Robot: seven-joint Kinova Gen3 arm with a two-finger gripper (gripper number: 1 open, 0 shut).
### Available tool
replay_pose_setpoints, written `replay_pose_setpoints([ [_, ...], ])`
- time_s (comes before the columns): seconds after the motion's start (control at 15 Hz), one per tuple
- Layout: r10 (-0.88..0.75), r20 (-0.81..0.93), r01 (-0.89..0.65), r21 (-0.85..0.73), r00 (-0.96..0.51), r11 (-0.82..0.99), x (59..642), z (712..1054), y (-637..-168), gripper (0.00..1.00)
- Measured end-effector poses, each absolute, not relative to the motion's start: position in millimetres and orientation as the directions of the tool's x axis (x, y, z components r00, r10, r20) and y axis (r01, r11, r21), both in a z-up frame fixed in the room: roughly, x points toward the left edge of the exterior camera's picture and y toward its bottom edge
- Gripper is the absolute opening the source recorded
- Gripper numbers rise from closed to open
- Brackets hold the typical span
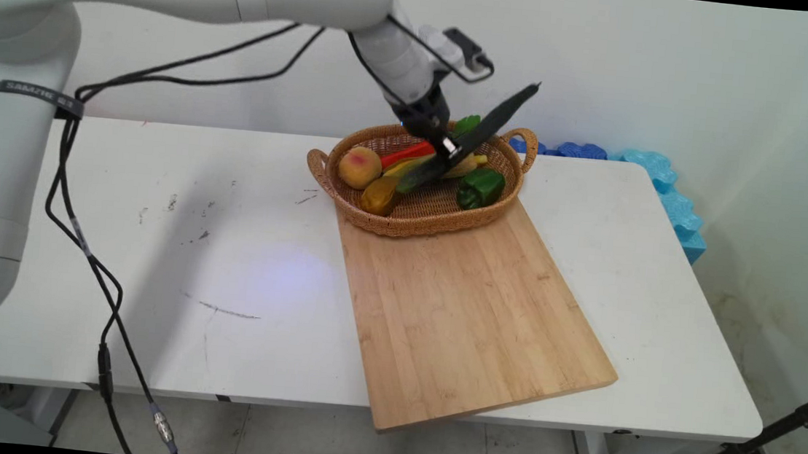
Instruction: Place the picked object on the cutting board
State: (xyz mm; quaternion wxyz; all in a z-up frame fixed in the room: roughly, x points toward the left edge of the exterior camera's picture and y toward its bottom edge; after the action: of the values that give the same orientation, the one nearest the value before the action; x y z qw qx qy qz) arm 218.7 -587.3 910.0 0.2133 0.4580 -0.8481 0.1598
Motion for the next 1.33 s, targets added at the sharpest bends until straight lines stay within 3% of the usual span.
replay_pose_setpoints([
  [0.4, -0.659, 0.566, -0.820, -0.055, -0.496, 0.570, 226.9, 983.4, -563.8, 0.00],
  [0.73, -0.611, 0.576, -0.767, -0.043, -0.543, 0.641, 227.3, 1022.4, -525.2, 0.00],
  [1.07, -0.577, 0.555, -0.712, -0.039, -0.599, 0.701, 219.9, 1029.1, -485.3, 0.00],
  [1.33, -0.561, 0.523, -0.674, -0.035, -0.642, 0.738, 211.4, 1014.0, -455.2, 0.00],
])
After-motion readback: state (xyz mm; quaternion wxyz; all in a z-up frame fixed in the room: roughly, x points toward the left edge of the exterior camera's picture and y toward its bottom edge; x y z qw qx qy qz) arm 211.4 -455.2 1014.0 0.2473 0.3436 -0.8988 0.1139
